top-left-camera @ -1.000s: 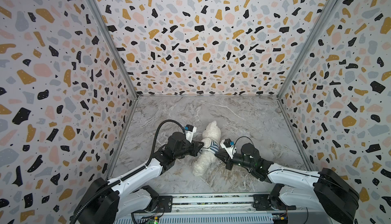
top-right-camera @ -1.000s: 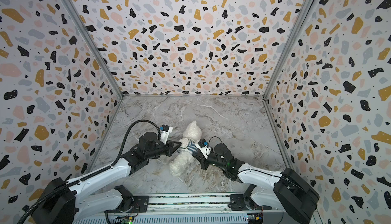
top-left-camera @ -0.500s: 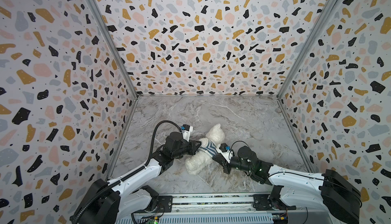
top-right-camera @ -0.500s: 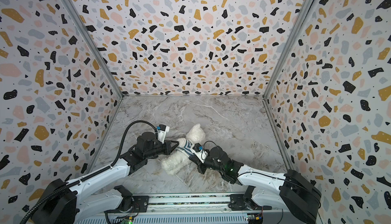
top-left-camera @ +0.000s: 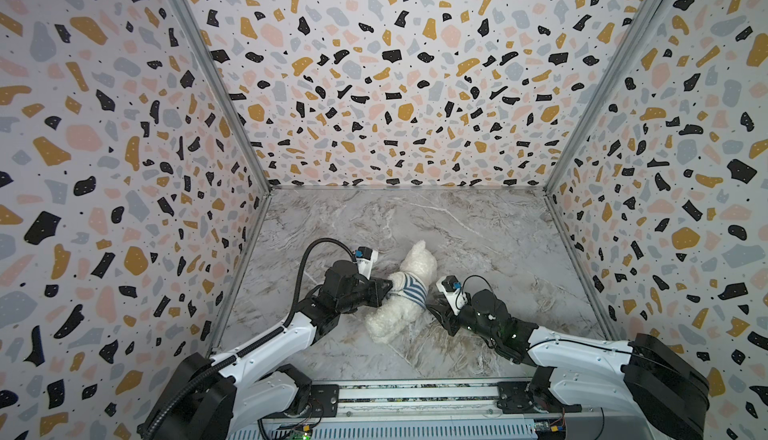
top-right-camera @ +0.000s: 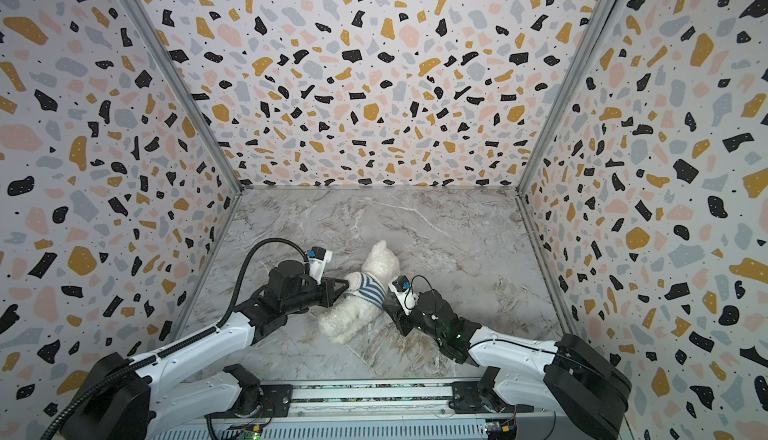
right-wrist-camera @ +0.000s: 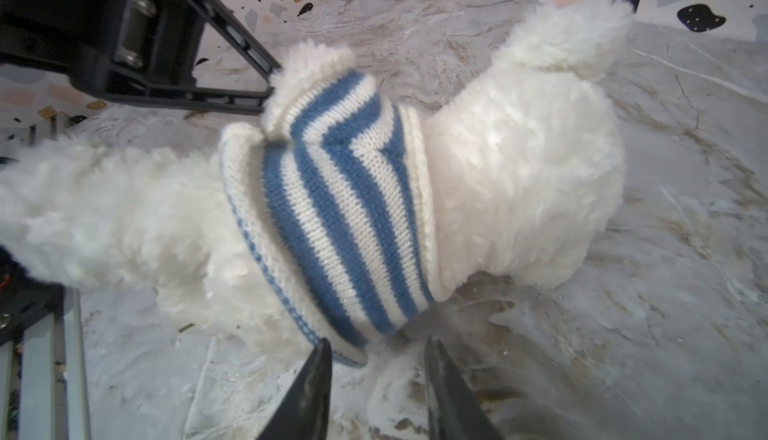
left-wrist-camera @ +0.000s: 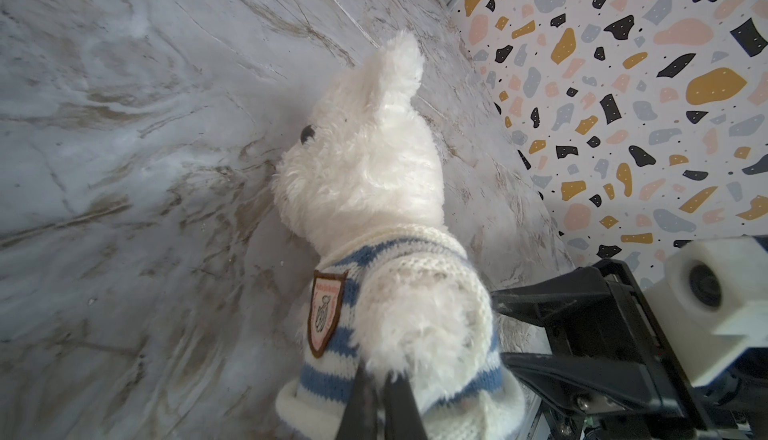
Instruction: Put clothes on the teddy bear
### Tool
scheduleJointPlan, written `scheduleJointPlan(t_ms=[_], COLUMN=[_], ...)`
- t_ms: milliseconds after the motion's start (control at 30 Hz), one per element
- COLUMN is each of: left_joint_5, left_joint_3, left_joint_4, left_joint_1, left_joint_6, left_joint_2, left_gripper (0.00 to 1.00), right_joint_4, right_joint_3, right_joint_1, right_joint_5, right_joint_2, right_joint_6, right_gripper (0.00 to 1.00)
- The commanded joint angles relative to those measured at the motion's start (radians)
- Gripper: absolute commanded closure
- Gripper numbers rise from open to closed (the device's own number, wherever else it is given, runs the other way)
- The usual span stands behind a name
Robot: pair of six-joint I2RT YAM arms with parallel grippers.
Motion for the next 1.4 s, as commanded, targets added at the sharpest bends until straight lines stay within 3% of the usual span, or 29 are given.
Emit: scheduleJointPlan(t_ms=[0,267,533,867,1133,1367], left_joint_5=[0.014,0.018,0.025,0.017,-0.010,-0.036], left_joint_3=[0.016,0.025,0.024,0.030,0.004,-0.024], left_joint_4=[-0.007,-0.015,-0.006,0.008,0.058,0.105], left_joint_1=[0.006,0.007,0.007,0.008,0.010,0.012], left_joint_6=[0.025,0.025,0.014,0.001,-0.046,-0.080], left_joint_2=[-0.009,-0.012,-0.015,0.000,-0.016,-0.043], left_gripper=[1.00,1.00,1.00,1.00,1.00,1.00], right_joint_4=[0.077,0.169,0.181,0.180,0.139,0.135], right_joint_3=[0.005,0.000,0.037,0.022,0.005,0.037], right_joint_1=[-0.002,0.002,0.003,0.043,0.075,0.076], right_joint_5=[-0.043,-0.165,-0.177,-0.179,-0.238,-0.223], right_joint_2=[0.023,0.080,0.159,0.141,0.089,0.142], right_joint_6=[-0.030,-0.066,-0.080,-0.106,-0.125,-0.110], right_gripper=[0.63,0.67,0.73,1.00,1.00,0.97])
